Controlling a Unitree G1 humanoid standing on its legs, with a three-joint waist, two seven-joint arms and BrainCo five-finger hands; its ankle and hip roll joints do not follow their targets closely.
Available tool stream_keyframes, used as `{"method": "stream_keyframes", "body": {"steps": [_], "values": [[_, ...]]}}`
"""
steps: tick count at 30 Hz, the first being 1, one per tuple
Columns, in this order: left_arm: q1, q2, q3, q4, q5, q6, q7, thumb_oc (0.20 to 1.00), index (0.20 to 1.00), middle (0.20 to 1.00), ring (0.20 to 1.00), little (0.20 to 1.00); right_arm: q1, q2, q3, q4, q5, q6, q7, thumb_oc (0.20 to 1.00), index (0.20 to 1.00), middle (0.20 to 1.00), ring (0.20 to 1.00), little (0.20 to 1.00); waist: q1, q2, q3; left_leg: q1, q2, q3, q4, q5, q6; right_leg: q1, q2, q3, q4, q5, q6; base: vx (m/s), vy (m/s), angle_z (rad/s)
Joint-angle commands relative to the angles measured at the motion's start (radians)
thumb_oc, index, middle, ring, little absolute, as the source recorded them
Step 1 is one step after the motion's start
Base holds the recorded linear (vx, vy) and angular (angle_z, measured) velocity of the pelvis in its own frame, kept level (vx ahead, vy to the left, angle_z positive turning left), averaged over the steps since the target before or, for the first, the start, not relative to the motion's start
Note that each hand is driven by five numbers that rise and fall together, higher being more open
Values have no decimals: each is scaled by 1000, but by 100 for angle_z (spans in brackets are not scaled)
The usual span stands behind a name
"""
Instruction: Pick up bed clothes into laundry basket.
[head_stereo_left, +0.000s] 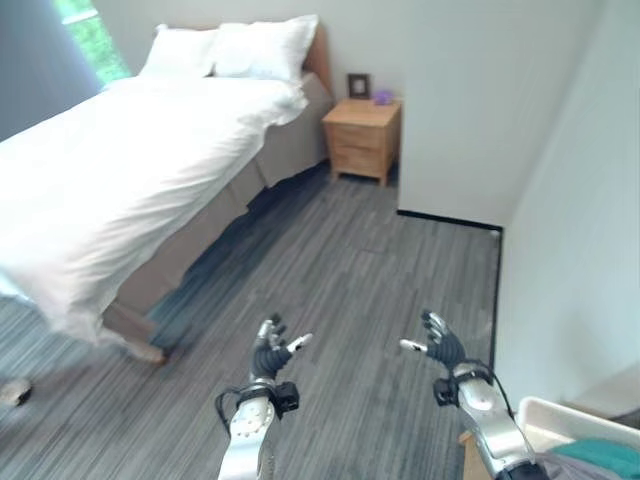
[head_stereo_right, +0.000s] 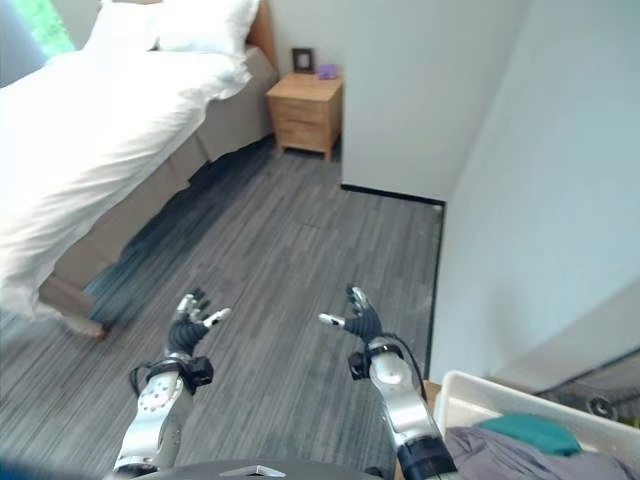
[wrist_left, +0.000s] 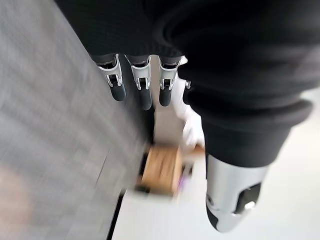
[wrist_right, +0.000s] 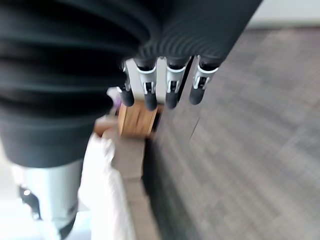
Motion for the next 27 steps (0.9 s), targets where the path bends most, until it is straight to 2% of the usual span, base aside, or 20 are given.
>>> {"method": "stream_keyframes", "body": {"steps": [1,2,5,7,8,9,10,12,13,14,16,17,18,20,21,22,23,24,26,27], "values": [[-25,77,58,-50,-30,-70,15,1000,1000,1000,1000,1000,-27,34,-2,0,-23,-13,11,1000,1000,1000,1000,1000,-7,-51,-9,27,32,-19,-47,5,-10,51,-21,-55,4,-46,-9,352,266,51],[-4,83,69,-62,-31,-85,13,1000,1000,1000,1000,1000,-23,36,0,-2,-16,-6,16,1000,1000,1000,1000,1000,4,-42,-15,39,44,-32,-89,37,-9,99,-17,-91,4,-68,8,309,206,35],[-16,103,75,-62,-35,-104,1,1000,1000,1000,1000,1000,-11,37,-15,-7,-23,-8,14,1000,1000,1000,1000,1000,8,-38,-19,76,23,-58,-132,65,-15,141,-16,-122,14,-57,30,289,171,65],[-59,124,58,-55,-50,-117,-15,1000,1000,1000,1000,1000,10,43,-38,-20,-3,-17,6,1000,1000,1000,1000,1000,10,-43,-21,102,-10,-91,-144,53,-3,122,-68,-134,201,-53,67,297,237,92],[-77,131,57,-51,-58,-123,-17,1000,1000,1000,1000,1000,14,46,-50,-26,0,-19,2,1000,1000,1000,1000,1000,14,-46,-19,99,-14,-93,-147,58,13,71,-112,-118,335,-19,69,233,248,101],[-102,138,47,-53,-71,-137,-21,1000,1000,1000,1000,1000,12,49,-54,-29,4,-23,-1,1000,1000,1000,1000,1000,9,-45,-8,92,-9,-127,-147,49,20,1,-132,-63,481,35,60,121,221,112],[-122,140,43,-52,-76,-149,-21,1000,1000,1000,1000,1000,4,53,-59,-31,5,-26,-3,1000,1000,1000,1000,1000,14,-44,-8,73,-5,-141,-147,45,28,-108,-150,4,601,43,44,105,155,90],[-137,141,36,-51,-76,-153,-22,1000,1000,1000,1000,1000,-5,59,-64,-30,9,-28,-6,1000,1000,1000,1000,1000,17,-42,-10,59,7,-139,-147,43,26,-169,-154,38,643,36,40,126,52,81],[-171,147,14,-40,-80,-173,-29,1000,1000,1000,1000,1000,-11,62,-61,-46,20,-24,-12,1000,1000,1000,1000,1000,0,-44,-12,52,10,-185,-147,29,8,-275,-47,139,591,-65,3,292,2,48],[-186,143,-1,-25,-79,-173,-33,1000,1000,1000,1000,1000,-9,61,-57,-58,19,-20,-13,1000,1000,1000,1000,1000,-5,-42,-21,47,2,-201,-147,23,3,-306,-6,155,528,-80,5,427,-27,25],[-205,138,-24,2,-72,-170,-43,1000,1000,1000,1000,1000,-24,61,-40,-62,5,-21,-9,1000,1000,1000,1000,1000,-25,-61,-26,77,-25,-208,-147,-13,-10,-316,-17,122,305,-7,1,510,-122,69],[-214,128,-43,18,-71,-177,-53,1000,1000,1000,1000,1000,-35,55,-37,-62,-2,-25,-4,1000,1000,1000,1000,1000,-46,-83,-33,116,-54,-223,-147,-45,-33,-349,-30,111,133,89,-6,649,-189,71],[-228,120,-55,38,-69,-178,-50,1000,1000,1000,1000,1000,-38,55,-38,-60,-3,-25,-6,1000,1000,1000,1000,1000,-63,-88,-35,141,-65,-243,-147,-70,-45,-361,-25,121,32,155,10,490,-140,21],[-248,113,-65,64,-61,-179,-46,1000,1000,1000,1000,1000,-48,53,-36,-60,-4,-25,-13,1000,1000,1000,1000,1000,-76,-85,-32,168,-74,-263,-147,-101,-51,-385,-29,142,4,175,21,359,-94,69],[-252,111,-64,67,-56,-189,-42,1000,1000,1000,1000,1000,-52,46,-32,-66,-5,-27,-19,1000,1000,1000,1000,1000,-78,-86,-36,196,-95,-278,-147,-132,-53,-380,-28,147,4,153,13,520,-148,86],[-236,103,-66,72,-53,-192,-46,1000,1000,1000,1000,1000,-46,41,-25,-62,-11,-24,-16,1000,1000,1000,1000,1000,-82,-86,-42,233,-126,-284,-147,-158,-58,-352,-21,148,4,176,-10,330,-101,30],[-236,103,-65,72,-53,-192,-46,1000,1000,1000,1000,1000,-46,41,-24,-63,-10,-24,-16,1000,1000,1000,1000,1000,-82,-89,-40,234,-128,-283,-147,-154,-58,-352,-22,150,4,179,-12,499,-321,-13],[-211,87,-59,67,-42,-207,-39,1000,1000,1000,1000,1000,-39,28,-12,-67,-8,-15,-22,1000,1000,1000,1000,1000,-79,-102,-34,225,-119,-307,56,-208,-73,-252,-23,127,4,173,-36,465,-423,-17],[-233,72,-49,83,-55,-211,-16,1000,1000,1000,1000,1000,-60,9,-14,-42,-18,-6,-48,1000,1000,1000,1000,1000,-61,-123,-4,93,-38,-373,401,-191,-88,-164,-31,106,4,152,-48,509,-478,11],[-233,65,-54,102,-47,-226,-6,1000,1000,1000,1000,1000,-58,1,-28,-41,-18,-5,-53,1000,1000,1000,1000,1000,-54,-143,9,-51,-24,-456,608,-187,-87,-116,-29,107,4,125,-66,265,-266,11]]}}
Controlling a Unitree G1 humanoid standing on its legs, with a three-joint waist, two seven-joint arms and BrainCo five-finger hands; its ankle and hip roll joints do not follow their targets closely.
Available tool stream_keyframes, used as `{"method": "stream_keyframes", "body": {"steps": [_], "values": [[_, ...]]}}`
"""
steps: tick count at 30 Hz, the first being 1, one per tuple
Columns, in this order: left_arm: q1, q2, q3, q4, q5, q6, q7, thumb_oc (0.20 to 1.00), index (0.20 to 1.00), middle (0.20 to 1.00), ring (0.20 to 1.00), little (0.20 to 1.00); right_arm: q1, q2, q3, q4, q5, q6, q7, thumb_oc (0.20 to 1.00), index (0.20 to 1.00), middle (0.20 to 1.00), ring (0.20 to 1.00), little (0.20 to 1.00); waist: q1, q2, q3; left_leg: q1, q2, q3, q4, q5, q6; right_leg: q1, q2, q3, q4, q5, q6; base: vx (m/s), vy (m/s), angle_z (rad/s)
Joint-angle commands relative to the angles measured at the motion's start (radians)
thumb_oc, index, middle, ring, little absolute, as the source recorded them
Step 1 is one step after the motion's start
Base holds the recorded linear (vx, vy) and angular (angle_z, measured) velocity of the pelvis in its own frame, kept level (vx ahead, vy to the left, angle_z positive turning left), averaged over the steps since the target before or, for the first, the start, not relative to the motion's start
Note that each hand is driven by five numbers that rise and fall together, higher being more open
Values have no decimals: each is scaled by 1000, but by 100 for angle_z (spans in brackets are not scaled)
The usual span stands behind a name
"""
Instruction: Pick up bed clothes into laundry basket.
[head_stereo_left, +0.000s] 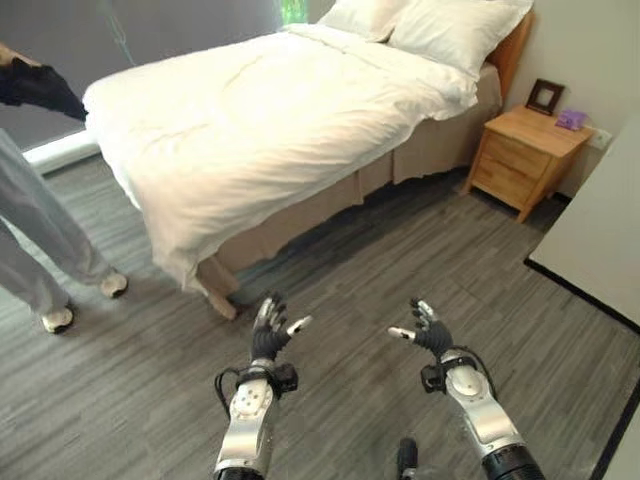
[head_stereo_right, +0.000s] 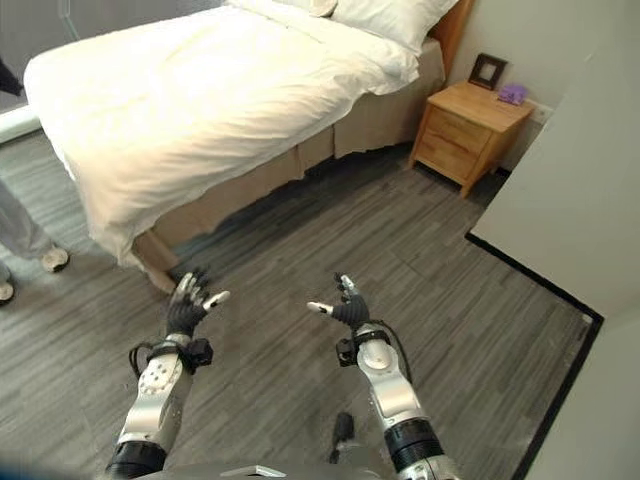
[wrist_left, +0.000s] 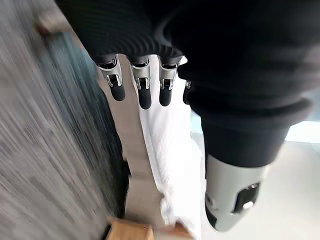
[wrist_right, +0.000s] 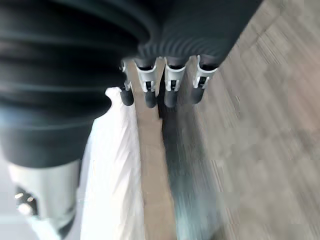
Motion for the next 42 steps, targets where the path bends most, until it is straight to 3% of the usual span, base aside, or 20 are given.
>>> {"method": "stream_keyframes", "body": {"steps": [1,2,5,7,8,9,11,17,21,22,23,27,29,32,33,34,35,40,41,42], "values": [[-39,15,45,-43,-8,-98,32,1000,1000,1000,1000,1000,-37,1,-4,-99,-18,-44,-27,1000,1000,1000,1000,1000,-7,-18,-18,-114,-48,-61,268,-324,-21,147,-22,-3,-223,70,112,223,-218,-2],[85,-7,14,-189,-39,-89,-2,1000,1000,1000,1000,1000,-6,-23,-40,-129,-5,-57,-47,1000,1000,1000,1000,1000,19,-31,3,-236,-102,-131,342,-372,17,173,-32,-19,-223,53,106,108,-100,-14],[215,-5,55,-301,-91,-94,-94,1000,1000,1000,1000,1000,17,-60,-91,-185,-28,-60,-51,1000,1000,1000,1000,1000,44,-14,24,-310,-126,-147,291,-374,41,200,-24,-34,-223,35,109,129,-39,2],[315,-16,104,-412,-185,-68,-238,1000,1000,1000,1000,1000,46,-121,-149,-230,-79,-66,-51,1000,1000,1000,1000,1000,95,53,46,-266,-120,-82,-120,-243,76,213,17,-31,-223,-12,118,285,132,-8],[316,-18,104,-413,-187,-67,-240,1000,1000,1000,1000,1000,47,-124,-149,-230,-79,-65,-50,1000,1000,1000,1000,1000,98,50,48,-245,-129,-76,-156,-226,75,216,12,-27,-223,-12,118,437,199,-26],[329,-17,125,-424,-212,-59,-272,1000,1000,1000,1000,1000,42,-141,-168,-233,-89,-65,-49,1000,1000,1000,1000,1000,117,73,56,-219,-108,-43,-386,-137,68,240,23,-28,-223,-47,126,246,103,-16],[330,-11,132,-433,-222,-51,-281,1000,1000,1000,1000,1000,41,-149,-181,-239,-95,-62,-46,1000,1000,1000,1000,1000,117,80,57,-211,-80,-2,-467,-101,54,253,17,-41,-223,-64,132,259,138,-15],[381,10,176,-476,-236,-39,-279,1000,1000,1000,1000,1000,25,-193,-211,-295,-131,-38,-19,1000,1000,1000,1000,1000,109,82,61,-228,72,125,-491,-53,37,341,11,-86,-223,-132,148,325,107,5],[402,17,178,-456,-223,-38,-273,1000,1000,1000,1000,1000,15,-186,-199,-302,-152,-60,-25,1000,1000,1000,1000,1000,124,90,50,-146,41,170,-491,5,46,417,29,-86,-223,-140,191,473,159,13],[396,26,170,-442,-223,-42,-282,1000,1000,1000,1000,1000,-4,-187,-195,-304,-169,-72,-31,1000,1000,1000,1000,1000,135,85,50,-112,14,191,-491,13,54,401,-6,-107,-71,-155,240,404,194,13],[394,26,171,-441,-223,-42,-282,1000,1000,1000,1000,1000,-6,-186,-195,-303,-169,-72,-31,1000,1000,1000,1000,1000,140,85,49,-114,17,196,-491,15,55,391,-6,-100,-62,-158,239,331,184,21],[344,52,183,-388,-242,-57,-290,1000,1000,1000,1000,1000,-113,-193,-172,-283,-192,-84,-37,1000,1000,1000,1000,1000,145,83,63,-124,24,231,-491,-6,78,161,-90,-89,274,-93,287,91,110,9],[299,64,171,-373,-263,-66,-311,1000,1000,1000,1000,1000,-214,-216,-148,-252,-221,-93,-62,1000,1000,1000,1000,1000,138,82,65,-144,12,210,-491,-37,85,10,-88,-47,320,-89,256,136,45,-21],[264,65,164,-346,-273,-64,-337,1000,1000,1000,1000,1000,-270,-258,-124,-245,-249,-107,-85,1000,1000,1000,1000,1000,125,82,54,-151,-29,148,-491,-74,82,-76,14,32,143,-108,225,298,-107,8],[246,57,156,-329,-289,-63,-358,1000,1000,1000,1000,1000,-332,-275,-107,-195,-259,-100,-95,1000,1000,1000,1000,1000,106,65,51,-128,-73,103,-491,-110,74,-89,25,84,-39,-33,189,328,-159,75],[245,57,158,-328,-289,-64,-359,1000,1000,1000,1000,1000,-334,-275,-106,-193,-259,-101,-96,1000,1000,1000,1000,1000,104,66,53,-127,-72,101,-491,-110,74,-83,27,81,-47,-29,190,644,-207,137],[233,68,166,-284,-291,-50,-380,1000,1000,1000,1000,1000,-450,-323,-93,-92,-273,-80,-135,1000,1000,1000,1000,1000,91,53,49,-64,-133,38,-491,-175,74,-108,50,130,-219,95,179,424,-89,164],[217,79,203,-263,-287,-33,-433,1000,1000,1000,1000,1000,-487,-321,-64,-29,-271,-57,-155,1000,1000,1000,1000,1000,87,52,49,48,-211,12,-482,-248,89,-17,23,77,-223,94,139,347,-105,87],[189,80,266,-231,-309,-16,-435,1000,1000,1000,1000,1000,-520,-357,-61,-9,-270,-44,-155,1000,1000,1000,1000,1000,81,14,81,-93,-187,-30,-41,-374,69,93,-42,29,-223,75,148,292,-263,124],[-27,137,276,-245,-279,37,-362,1000,1000,1000,1000,1000,-498,-336,-67,-87,-264,-45,-127,1000,1000,1000,1000,1000,49,12,66,-147,-147,-2,63,-366,40,102,-41,36,-223,63,140,329,-275,150]]}}
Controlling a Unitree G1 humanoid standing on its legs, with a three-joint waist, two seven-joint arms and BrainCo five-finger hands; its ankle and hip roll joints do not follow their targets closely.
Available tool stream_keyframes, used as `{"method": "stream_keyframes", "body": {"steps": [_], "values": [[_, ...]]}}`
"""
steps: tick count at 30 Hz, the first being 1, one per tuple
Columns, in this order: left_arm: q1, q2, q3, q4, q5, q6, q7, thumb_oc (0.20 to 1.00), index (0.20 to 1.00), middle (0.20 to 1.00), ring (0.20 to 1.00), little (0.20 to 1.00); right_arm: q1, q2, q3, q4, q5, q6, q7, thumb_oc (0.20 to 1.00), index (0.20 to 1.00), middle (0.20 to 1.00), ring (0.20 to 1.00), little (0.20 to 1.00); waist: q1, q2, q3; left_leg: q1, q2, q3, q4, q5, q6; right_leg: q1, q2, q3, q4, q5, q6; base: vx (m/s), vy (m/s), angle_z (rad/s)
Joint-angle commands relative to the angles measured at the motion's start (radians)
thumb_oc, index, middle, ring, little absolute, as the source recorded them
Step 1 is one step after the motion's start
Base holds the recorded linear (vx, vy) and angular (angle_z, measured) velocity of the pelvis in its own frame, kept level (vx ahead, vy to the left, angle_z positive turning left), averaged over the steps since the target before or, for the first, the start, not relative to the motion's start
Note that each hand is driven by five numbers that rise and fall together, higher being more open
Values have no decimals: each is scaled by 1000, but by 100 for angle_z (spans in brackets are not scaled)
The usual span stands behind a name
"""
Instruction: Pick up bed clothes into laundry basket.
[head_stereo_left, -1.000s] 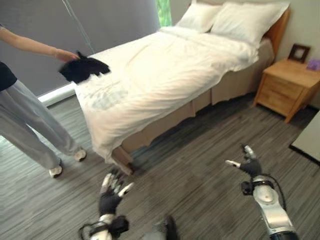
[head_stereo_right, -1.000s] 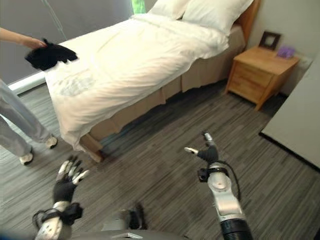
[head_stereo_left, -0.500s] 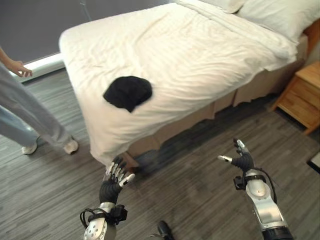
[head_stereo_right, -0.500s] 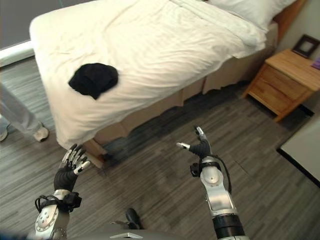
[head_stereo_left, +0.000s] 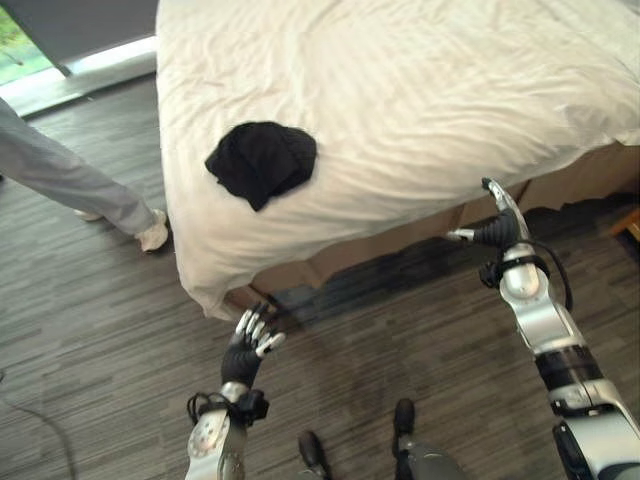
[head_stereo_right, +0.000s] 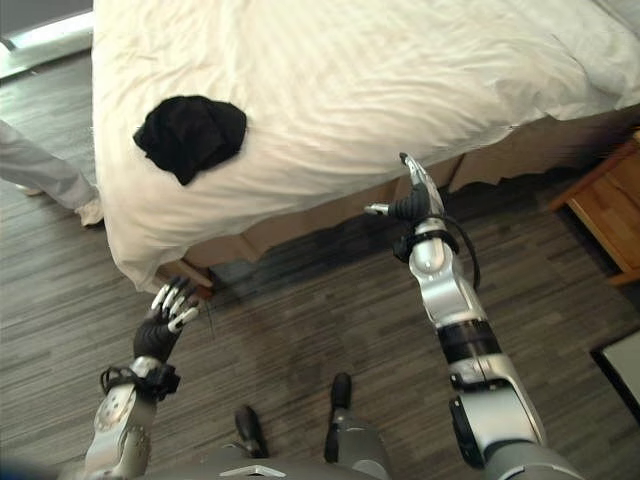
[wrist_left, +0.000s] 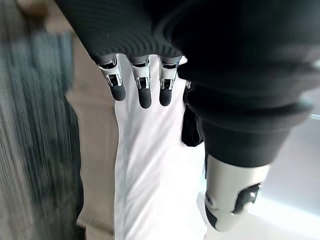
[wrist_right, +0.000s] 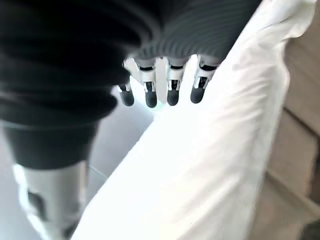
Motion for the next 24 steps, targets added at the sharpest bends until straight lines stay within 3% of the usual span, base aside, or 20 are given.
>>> {"method": "stream_keyframes", "body": {"steps": [1,2,3,4,5,6,7,9,10,14,15,17,19,22,24], "values": [[-248,80,87,-67,37,22,132,1000,1000,1000,1000,1000,-54,35,1,-108,-5,-19,32,1000,1000,1000,1000,1000,-30,-74,-50,-208,70,87,443,-242,-53,91,-131,-24,-173,90,131,90,-36,116],[-250,78,85,-70,43,24,140,1000,1000,1000,1000,1000,-56,36,2,-108,-6,-18,32,1000,1000,1000,1000,1000,-36,-67,-54,-227,80,78,463,-248,-54,86,-124,-30,-173,89,129,47,-19,62],[-254,86,94,-56,88,18,196,1000,1000,1000,1000,1000,-48,57,53,-89,-28,-26,21,1000,1000,1000,1000,1000,-48,-59,-54,-252,156,108,467,-222,-72,93,-128,-43,-173,83,131,60,38,9],[-249,74,95,-25,106,20,236,1000,1000,1000,1000,1000,-50,57,72,-81,-40,-28,19,1000,1000,1000,1000,1000,-52,-54,-55,-246,194,129,434,-205,-79,93,-134,-45,-173,83,136,217,226,-40],[-215,45,100,-5,112,18,258,1000,1000,1000,1000,1000,-91,45,101,-37,-74,-19,16,1000,1000,1000,1000,1000,-57,-23,-59,-167,249,174,259,-157,-93,92,-140,-35,-173,85,155,193,214,-66],[-215,43,102,-6,112,17,258,1000,1000,1000,1000,1000,-93,45,104,-34,-75,-20,15,1000,1000,1000,1000,1000,-54,-24,-56,-152,244,182,240,-149,-95,95,-140,-30,-173,85,155,310,454,-92],[-199,48,92,16,134,22,283,1000,1000,1000,1000,1000,-133,71,140,12,-81,-9,25,1000,1000,1000,1000,1000,-46,4,-62,-93,266,175,50,-60,-104,100,-143,-7,-173,79,175,217,356,-92],[-201,52,99,29,136,21,288,1000,1000,1000,1000,1000,-148,86,153,43,-83,-6,25,1000,1000,1000,1000,1000,-43,12,-65,-44,267,182,-56,-9,-113,113,-148,-4,-173,72,182,207,361,-107],[-195,56,84,47,148,21,282,1000,1000,1000,1000,1000,-173,106,176,104,-92,14,41,1000,1000,1000,1000,1000,-48,28,-80,-6,297,213,-140,49,-117,124,-171,-19,-173,63,202,143,273,-94],[-199,67,50,62,165,33,286,1000,1000,1000,1000,1000,-184,128,202,170,-117,36,38,1000,1000,1000,1000,1000,-50,41,-96,10,280,245,-173,38,-130,162,-190,-62,-173,52,230,227,353,-14],[-238,73,11,94,185,49,302,1000,1000,1000,1000,1000,-176,126,204,199,-111,43,39,1000,1000,1000,1000,1000,-40,33,-103,0,243,215,-173,28,-119,192,-205,-69,-173,47,248,296,285,39],[-263,81,-8,99,190,51,302,1000,1000,1000,1000,1000,-189,131,205,227,-114,48,38,1000,1000,1000,1000,1000,-38,24,-100,3,226,214,-173,21,-115,203,-219,-75,-173,47,259,216,223,70],[-357,97,-57,143,208,51,312,1000,1000,1000,1000,1000,-300,167,244,369,-136,63,21,1000,1000,1000,1000,1000,-21,-6,-100,0,191,239,-173,12,-91,217,-260,-90,-173,73,294,169,218,56],[-411,108,-68,173,216,46,319,1000,1000,1000,1000,1000,-370,196,257,443,-138,61,5,1000,1000,1000,1000,1000,-16,-22,-86,-4,182,251,-173,14,-84,210,-278,-105,-165,99,304,65,145,21],[-589,146,-94,274,234,50,342,1000,1000,1000,1000,1000,-525,271,280,637,-134,58,-36,1000,1000,1000,1000,1000,-13,-42,-76,-19,177,260,-173,7,-68,175,-261,-116,-147,113,289,12,87,26]]}}
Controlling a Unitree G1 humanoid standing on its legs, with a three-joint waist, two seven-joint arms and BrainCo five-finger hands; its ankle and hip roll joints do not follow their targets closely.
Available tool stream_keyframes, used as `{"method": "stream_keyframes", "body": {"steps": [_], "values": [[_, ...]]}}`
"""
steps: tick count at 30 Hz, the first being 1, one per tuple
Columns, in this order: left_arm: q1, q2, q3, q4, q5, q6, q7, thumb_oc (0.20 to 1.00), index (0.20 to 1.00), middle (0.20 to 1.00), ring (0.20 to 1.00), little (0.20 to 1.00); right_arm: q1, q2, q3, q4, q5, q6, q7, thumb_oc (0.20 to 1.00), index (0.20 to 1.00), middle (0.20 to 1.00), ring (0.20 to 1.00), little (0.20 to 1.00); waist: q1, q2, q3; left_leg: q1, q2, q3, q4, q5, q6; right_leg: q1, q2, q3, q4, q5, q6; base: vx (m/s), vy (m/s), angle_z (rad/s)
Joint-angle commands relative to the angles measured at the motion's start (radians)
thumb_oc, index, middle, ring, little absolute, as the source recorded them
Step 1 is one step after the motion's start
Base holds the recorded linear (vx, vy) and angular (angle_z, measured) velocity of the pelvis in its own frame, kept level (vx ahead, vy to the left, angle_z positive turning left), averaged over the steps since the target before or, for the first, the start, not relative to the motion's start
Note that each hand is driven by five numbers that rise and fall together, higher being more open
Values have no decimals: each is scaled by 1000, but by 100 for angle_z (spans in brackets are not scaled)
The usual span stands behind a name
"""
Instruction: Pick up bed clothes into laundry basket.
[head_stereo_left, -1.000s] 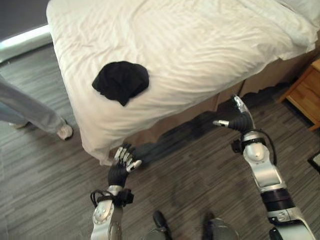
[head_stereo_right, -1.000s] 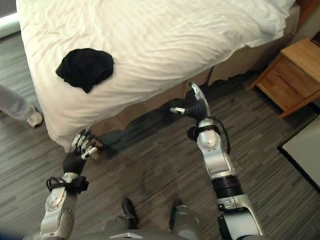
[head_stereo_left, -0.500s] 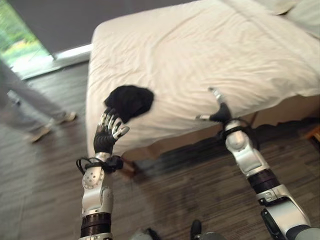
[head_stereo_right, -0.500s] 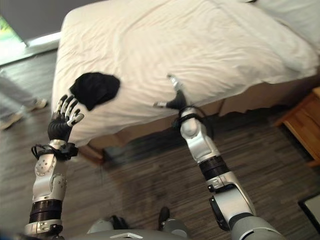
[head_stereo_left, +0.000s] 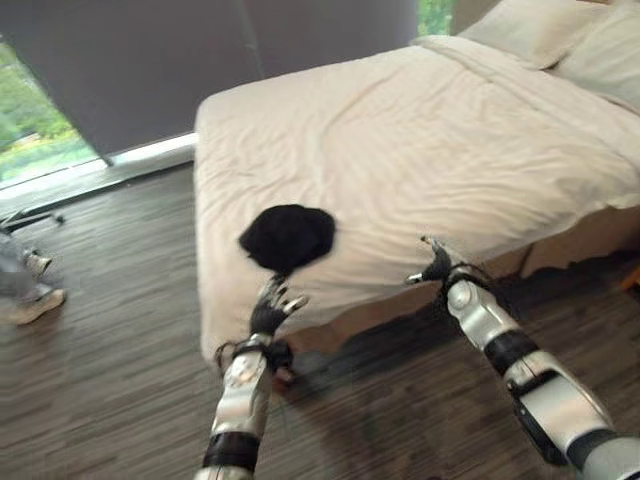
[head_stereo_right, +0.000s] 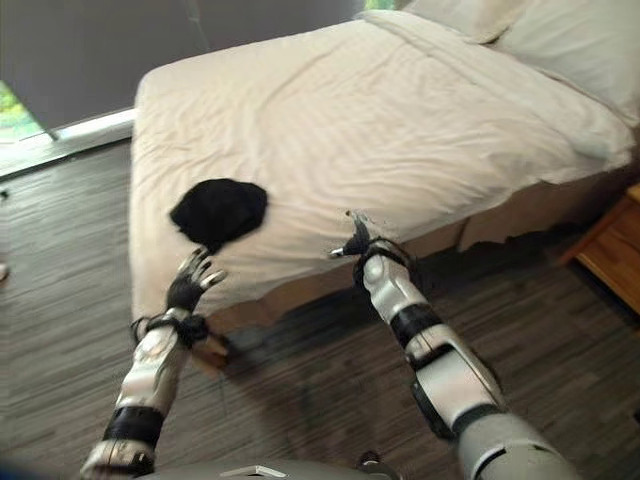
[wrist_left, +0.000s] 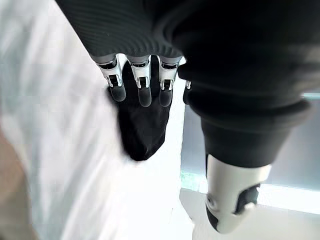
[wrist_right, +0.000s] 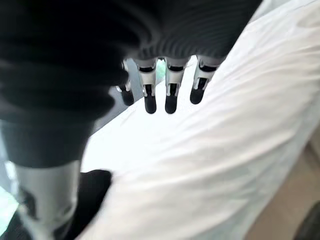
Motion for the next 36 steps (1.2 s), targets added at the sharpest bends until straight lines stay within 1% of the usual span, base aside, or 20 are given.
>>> {"method": "stream_keyframes", "body": {"steps": [1,2,3,4,7,10,11,12,15,18,21,23,27,28,30,31,33,34,35,36], "values": [[-203,145,-9,31,58,-38,29,1000,1000,1000,1000,1000,-232,85,-19,139,-45,-34,-89,1000,1000,1000,1000,1000,12,-94,55,37,54,7,5,-71,-90,117,-122,92,-198,177,119,30,90,18],[-260,160,-53,81,93,-30,51,1000,1000,1000,1000,1000,-266,114,-8,201,-43,-31,-118,1000,1000,1000,1000,1000,-5,-93,65,15,30,-26,5,-78,-74,63,-37,217,-216,147,89,35,69,26],[-263,161,-52,83,93,-31,51,1000,1000,1000,1000,1000,-271,116,-9,206,-42,-33,-121,1000,1000,1000,1000,1000,-2,-93,63,13,32,-23,5,-79,-74,58,-36,220,-214,146,89,92,150,44],[-306,164,-80,142,120,-33,69,1000,1000,1000,1000,1000,-317,129,4,258,-36,-23,-143,1000,1000,1000,1000,1000,-14,-88,73,-3,4,-51,5,-87,-60,12,9,336,-223,127,71,93,126,64],[-425,139,-112,260,136,-37,89,1000,1000,1000,1000,1000,-413,141,28,355,-26,-12,-186,1000,1000,1000,1000,1000,-28,-82,91,-21,-20,-82,5,-95,-52,-42,36,406,-223,140,55,70,63,62],[-522,99,-136,332,133,-41,105,1000,1000,1000,1000,1000,-463,140,44,415,-15,-11,-221,1000,1000,1000,1000,1000,-58,-74,112,-41,-46,-127,5,-108,-40,-123,93,480,-223,172,39,38,-25,21],[-526,98,-136,336,133,-42,105,1000,1000,1000,1000,1000,-466,140,44,418,-15,-12,-223,1000,1000,1000,1000,1000,-59,-72,111,-44,-45,-129,5,-108,-40,-126,94,479,-223,172,39,90,-22,23],[-578,73,-145,381,133,-42,106,1000,1000,1000,1000,1000,-495,141,49,458,-6,-4,-237,1000,1000,1000,1000,1000,-69,-68,118,-46,-63,-151,5,-116,-32,-151,111,497,-223,186,31,133,-22,19],[-712,22,-182,522,134,-41,114,1000,1000,1000,1000,1000,-566,119,80,518,19,0,-258,1000,1000,1000,1000,1000,-86,-60,118,-28,-90,-175,5,-127,-22,-123,95,446,-223,201,0,112,-73,37],[-752,20,-187,579,139,-43,119,1000,1000,1000,1000,1000,-586,101,98,539,20,0,-255,1000,1000,1000,1000,1000,-92,-51,119,-24,-94,-183,5,-131,-19,-115,92,434,-223,195,0,71,-49,20],[-775,19,-218,747,173,-51,116,1000,1000,1000,1000,1000,-669,71,142,622,30,-1,-264,1000,1000,1000,1000,1000,-98,-24,124,-4,-106,-194,5,-137,-19,-88,86,414,-223,183,-6,133,-52,24],[-771,23,-235,796,175,-55,110,1000,1000,1000,1000,1000,-719,47,154,672,44,-12,-273,1000,1000,1000,1000,1000,-95,-12,135,1,-107,-198,5,-137,-17,-80,83,405,-223,179,-9,87,-40,22],[-769,22,-242,762,168,-45,75,1000,1000,1000,1000,1000,-717,42,133,687,58,-28,-289,1000,1000,1000,1000,1000,-86,-7,147,1,-107,-208,5,-138,-13,-62,83,394,-223,162,-9,79,-57,6],[-772,24,-227,706,154,-31,62,1000,1000,1000,1000,1000,-705,36,102,671,74,-36,-308,1000,1000,1000,1000,1000,-92,-11,159,1,-117,-212,5,-151,-11,-68,110,412,-223,181,-21,103,-119,19],[-778,13,-224,699,153,-33,61,1000,1000,1000,1000,1000,-697,44,87,669,74,-34,-314,1000,1000,1000,1000,1000,-91,-11,157,8,-123,-207,5,-164,-11,-77,116,420,-223,175,-30,108,-62,15],[-797,-13,-218,710,163,-30,68,1000,1000,1000,1000,1000,-674,90,44,666,81,-27,-323,1000,1000,1000,1000,1000,-88,-7,153,52,-155,-212,25,-187,-10,-55,104,413,-223,162,-36,127,-79,28],[-818,-19,-191,706,146,-25,68,1000,1000,1000,1000,1000,-652,87,23,654,94,-21,-332,1000,1000,1000,1000,1000,-86,-48,168,-83,-158,-252,295,-265,-23,-29,55,389,-223,156,-38,73,-146,17],[-823,-26,-189,706,144,-30,71,1000,1000,1000,1000,1000,-625,90,12,652,102,-26,-343,1000,1000,1000,1000,1000,-80,-62,177,-135,-146,-260,355,-264,-30,-16,41,375,-223,140,-32,39,-125,-10],[-826,-33,-190,705,146,-37,69,1000,1000,1000,1000,1000,-616,86,10,654,105,-33,-351,1000,1000,1000,1000,1000,-78,-62,178,-177,-132,-264,373,-255,-32,-13,44,362,-223,131,-24,83,-65,-3],[-824,-43,-193,701,149,-42,66,1000,1000,1000,1000,1000,-608,80,14,658,105,-40,-355,1000,1000,1000,1000,1000,-71,-60,178,-214,-124,-264,346,-232,-24,-11,51,359,-223,122,-17,78,-18,3]]}}
